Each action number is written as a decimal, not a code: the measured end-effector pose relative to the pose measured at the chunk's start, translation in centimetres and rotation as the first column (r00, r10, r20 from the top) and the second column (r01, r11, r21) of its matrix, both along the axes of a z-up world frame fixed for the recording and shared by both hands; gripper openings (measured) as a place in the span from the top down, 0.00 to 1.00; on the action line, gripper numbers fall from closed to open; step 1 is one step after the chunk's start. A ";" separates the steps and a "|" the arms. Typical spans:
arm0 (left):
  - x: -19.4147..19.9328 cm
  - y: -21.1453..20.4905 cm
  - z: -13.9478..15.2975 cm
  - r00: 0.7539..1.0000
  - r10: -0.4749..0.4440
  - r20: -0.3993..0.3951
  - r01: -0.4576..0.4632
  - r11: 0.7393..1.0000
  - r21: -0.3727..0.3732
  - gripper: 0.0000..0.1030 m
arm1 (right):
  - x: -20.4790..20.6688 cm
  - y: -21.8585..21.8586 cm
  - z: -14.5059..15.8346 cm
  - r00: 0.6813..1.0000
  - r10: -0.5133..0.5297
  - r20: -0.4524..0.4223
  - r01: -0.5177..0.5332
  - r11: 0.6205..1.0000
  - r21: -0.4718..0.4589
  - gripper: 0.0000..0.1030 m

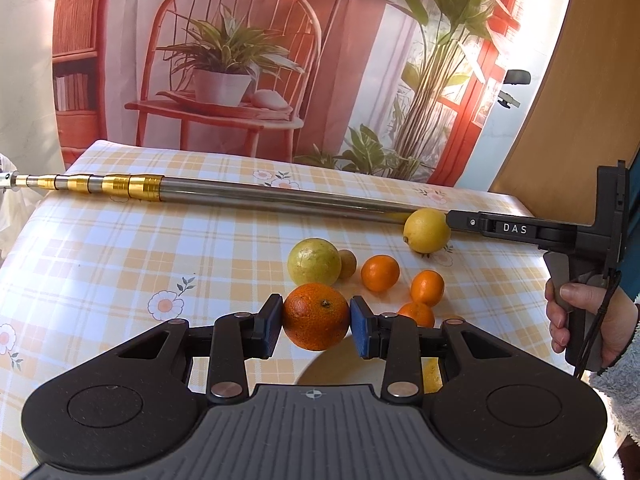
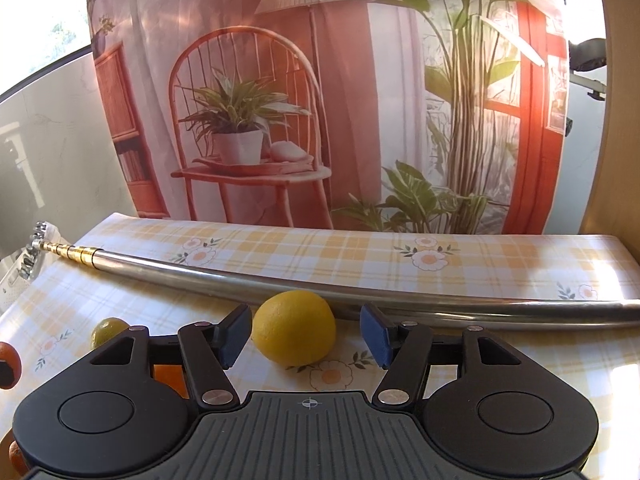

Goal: Organize fruits
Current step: 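Close left tool on a tangerine while right tool closes on yellow lemon by the pole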

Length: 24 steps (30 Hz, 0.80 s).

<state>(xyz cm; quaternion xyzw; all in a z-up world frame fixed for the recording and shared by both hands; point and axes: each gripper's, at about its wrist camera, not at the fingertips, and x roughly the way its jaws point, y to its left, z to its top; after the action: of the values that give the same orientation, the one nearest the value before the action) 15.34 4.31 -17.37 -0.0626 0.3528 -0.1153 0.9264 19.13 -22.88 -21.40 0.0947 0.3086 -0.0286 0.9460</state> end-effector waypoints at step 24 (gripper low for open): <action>0.1 -0.3 -0.8 1.000 -0.004 -0.022 0.005 1.000 0.011 0.63 | 3.2 0.6 -3.7 0.998 -0.013 -0.057 0.017 0.997 0.079 0.46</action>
<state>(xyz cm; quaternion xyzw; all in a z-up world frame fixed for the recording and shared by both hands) 15.43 4.05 -18.18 -0.0578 0.3637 -0.1147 0.9226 22.29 -22.28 -25.10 0.1335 0.3356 -0.0261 0.9321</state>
